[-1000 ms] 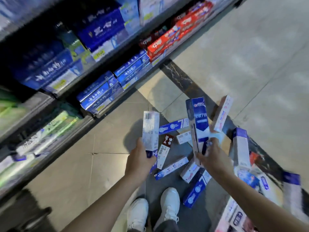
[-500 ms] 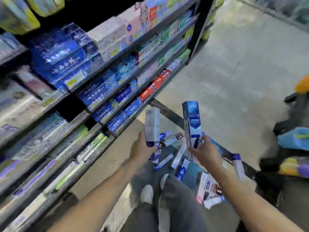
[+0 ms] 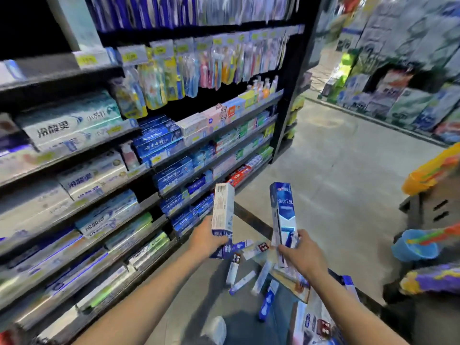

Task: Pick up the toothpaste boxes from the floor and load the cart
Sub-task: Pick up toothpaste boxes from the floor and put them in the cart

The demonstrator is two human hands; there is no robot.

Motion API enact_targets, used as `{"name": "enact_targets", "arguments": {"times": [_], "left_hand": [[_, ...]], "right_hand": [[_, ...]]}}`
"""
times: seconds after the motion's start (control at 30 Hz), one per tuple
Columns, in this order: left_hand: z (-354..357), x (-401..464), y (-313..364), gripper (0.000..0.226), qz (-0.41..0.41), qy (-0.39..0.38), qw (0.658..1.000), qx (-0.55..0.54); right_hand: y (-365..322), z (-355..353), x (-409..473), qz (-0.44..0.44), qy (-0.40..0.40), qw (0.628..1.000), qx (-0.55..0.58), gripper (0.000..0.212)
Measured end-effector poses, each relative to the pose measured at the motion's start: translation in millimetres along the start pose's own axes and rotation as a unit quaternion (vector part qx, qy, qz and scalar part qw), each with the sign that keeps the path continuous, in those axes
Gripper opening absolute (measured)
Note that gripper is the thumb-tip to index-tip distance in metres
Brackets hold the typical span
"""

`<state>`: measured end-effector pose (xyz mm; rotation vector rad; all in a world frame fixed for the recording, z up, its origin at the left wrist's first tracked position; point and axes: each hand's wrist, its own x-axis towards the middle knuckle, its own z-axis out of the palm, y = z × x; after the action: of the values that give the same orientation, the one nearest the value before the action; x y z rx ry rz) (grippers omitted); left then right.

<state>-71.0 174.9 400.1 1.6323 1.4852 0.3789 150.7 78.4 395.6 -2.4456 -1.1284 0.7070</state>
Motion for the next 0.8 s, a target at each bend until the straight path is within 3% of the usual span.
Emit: {"name": "enact_targets", "arguments": {"times": [0.4,0.5,0.73,0.8], "left_hand": [[-16,-216,-92,0.076,-0.074,0.106,0.988,-0.087],[-40,-261,-127,0.081,-0.091,0.138,0.982,-0.096],[-110,-351,-230,0.054,-0.156,0.231,0.943,-0.18],[-134,-376,-264,0.065,-0.174,0.245,0.936,-0.186]], "right_hand": [[-14,38,-169,-0.147,-0.088,0.985,-0.012,0.057],[-36,70,-204,-0.19,-0.114,0.975,-0.013,0.054],[-115,164,-304,-0.266,-0.196,0.942,-0.06,0.046],[-139,197,-337,-0.284,-0.224,0.93,-0.063,0.043]]}}
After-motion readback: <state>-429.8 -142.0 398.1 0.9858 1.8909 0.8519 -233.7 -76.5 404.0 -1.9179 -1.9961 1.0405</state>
